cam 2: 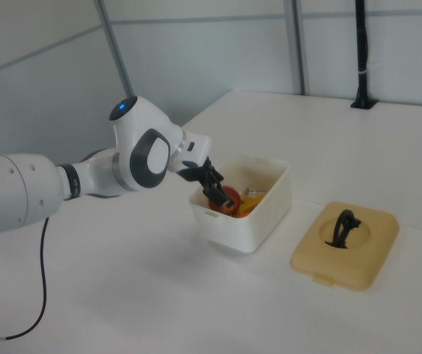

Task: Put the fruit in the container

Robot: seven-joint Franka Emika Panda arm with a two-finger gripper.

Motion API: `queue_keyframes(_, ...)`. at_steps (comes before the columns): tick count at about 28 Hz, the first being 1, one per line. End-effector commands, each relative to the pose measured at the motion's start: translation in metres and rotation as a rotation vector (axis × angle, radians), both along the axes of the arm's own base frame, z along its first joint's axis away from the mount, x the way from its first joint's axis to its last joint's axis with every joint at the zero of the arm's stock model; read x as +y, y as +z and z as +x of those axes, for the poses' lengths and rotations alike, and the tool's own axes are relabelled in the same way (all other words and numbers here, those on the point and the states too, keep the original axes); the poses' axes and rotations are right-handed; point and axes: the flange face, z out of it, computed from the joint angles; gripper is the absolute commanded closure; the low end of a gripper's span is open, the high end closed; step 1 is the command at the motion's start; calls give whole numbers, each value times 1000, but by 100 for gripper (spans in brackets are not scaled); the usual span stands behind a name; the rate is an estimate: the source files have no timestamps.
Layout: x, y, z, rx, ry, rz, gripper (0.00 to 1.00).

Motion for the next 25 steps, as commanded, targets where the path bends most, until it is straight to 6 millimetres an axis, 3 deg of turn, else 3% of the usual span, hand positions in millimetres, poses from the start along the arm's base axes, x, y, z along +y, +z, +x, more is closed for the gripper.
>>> queue_keyframes(1, -8, 37, -14, 17, 41, -27, 0)
queue_keyframes(6, -24, 56, -35, 179, 194, -26, 0)
queue_keyframes(12, -64, 77, -76, 477, 544, 12, 0)
queue_keyframes(17, -99, 101, -103, 560, 650, 20, 0)
queue_keyframes(20, -112, 101, -111, 607, 690, 5, 0)
queue_keyframes(25, -140, 124, -124, 584, 665, -14, 0)
